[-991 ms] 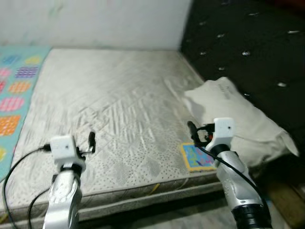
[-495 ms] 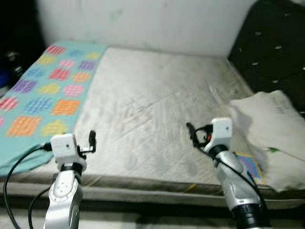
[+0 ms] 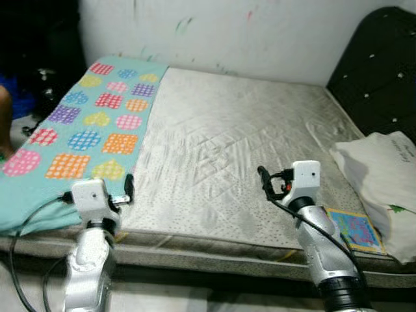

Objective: Clean up the room

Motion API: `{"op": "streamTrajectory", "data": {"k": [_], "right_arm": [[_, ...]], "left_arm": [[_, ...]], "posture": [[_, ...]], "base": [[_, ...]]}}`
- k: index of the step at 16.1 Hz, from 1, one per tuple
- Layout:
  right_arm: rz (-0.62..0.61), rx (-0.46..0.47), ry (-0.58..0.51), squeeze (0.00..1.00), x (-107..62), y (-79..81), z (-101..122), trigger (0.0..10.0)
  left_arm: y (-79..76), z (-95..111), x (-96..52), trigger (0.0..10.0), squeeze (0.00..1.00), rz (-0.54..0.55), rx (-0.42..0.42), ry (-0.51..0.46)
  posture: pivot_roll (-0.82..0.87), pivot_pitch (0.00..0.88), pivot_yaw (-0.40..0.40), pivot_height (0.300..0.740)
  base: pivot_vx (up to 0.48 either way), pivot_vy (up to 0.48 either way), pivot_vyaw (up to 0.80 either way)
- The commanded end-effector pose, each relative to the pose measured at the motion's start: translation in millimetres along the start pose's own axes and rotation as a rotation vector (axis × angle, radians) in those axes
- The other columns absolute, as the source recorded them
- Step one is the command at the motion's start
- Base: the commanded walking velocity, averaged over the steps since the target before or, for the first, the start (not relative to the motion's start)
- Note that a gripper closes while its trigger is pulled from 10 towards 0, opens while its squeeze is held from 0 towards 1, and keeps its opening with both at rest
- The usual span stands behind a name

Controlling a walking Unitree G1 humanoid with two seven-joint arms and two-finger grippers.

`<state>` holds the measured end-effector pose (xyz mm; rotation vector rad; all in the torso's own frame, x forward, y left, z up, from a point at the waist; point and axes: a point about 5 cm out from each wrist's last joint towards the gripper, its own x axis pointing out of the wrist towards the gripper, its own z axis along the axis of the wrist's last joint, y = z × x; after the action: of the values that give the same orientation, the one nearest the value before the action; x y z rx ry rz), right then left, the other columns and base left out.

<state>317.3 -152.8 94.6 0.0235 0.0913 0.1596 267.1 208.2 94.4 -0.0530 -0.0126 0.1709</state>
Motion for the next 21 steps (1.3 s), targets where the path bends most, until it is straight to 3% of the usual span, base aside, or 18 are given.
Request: {"op": "streamTrajectory", "data": {"k": [1,3,13,21], "right_arm": [[-0.010,-0.019,-0.018,0.00,1.4,-6.0,6.0,10.0],[-0.009,-0.024,-0.021,0.00,1.9,-5.2,6.4,10.0],[-0.019,-0.008,-0.011,0.00,3.1,-6.6,4.9,10.0],[-0.023,-0.006,-0.008,0.00,4.0,-7.0,4.7,10.0]], "left_arm": [[-5.5,1.4,0.7,10.0,0.00,-0.033,-0.020,-0.007],[-7.7,2.4,0.9,10.0,0.00,-0.051,-0.026,-0.012],[-8.1,3.0,1.0,10.0,0.00,-0.055,-0.035,-0.013],[-10.5,2.0,3.4,10.0,0.00,-0.067,-0.061,-0.004]], "posture": [[-0.01,0.010,-0.117,0.740],[-0.01,0.010,-0.116,0.740],[-0.01,0.021,-0.116,0.740],[-0.01,0.021,-0.116,0.740]], "base": [[0.000,0.000,0.00],[0.000,0.000,0.00],[0.374,0.000,-0.21],[0.000,0.039,-0.08]]}}
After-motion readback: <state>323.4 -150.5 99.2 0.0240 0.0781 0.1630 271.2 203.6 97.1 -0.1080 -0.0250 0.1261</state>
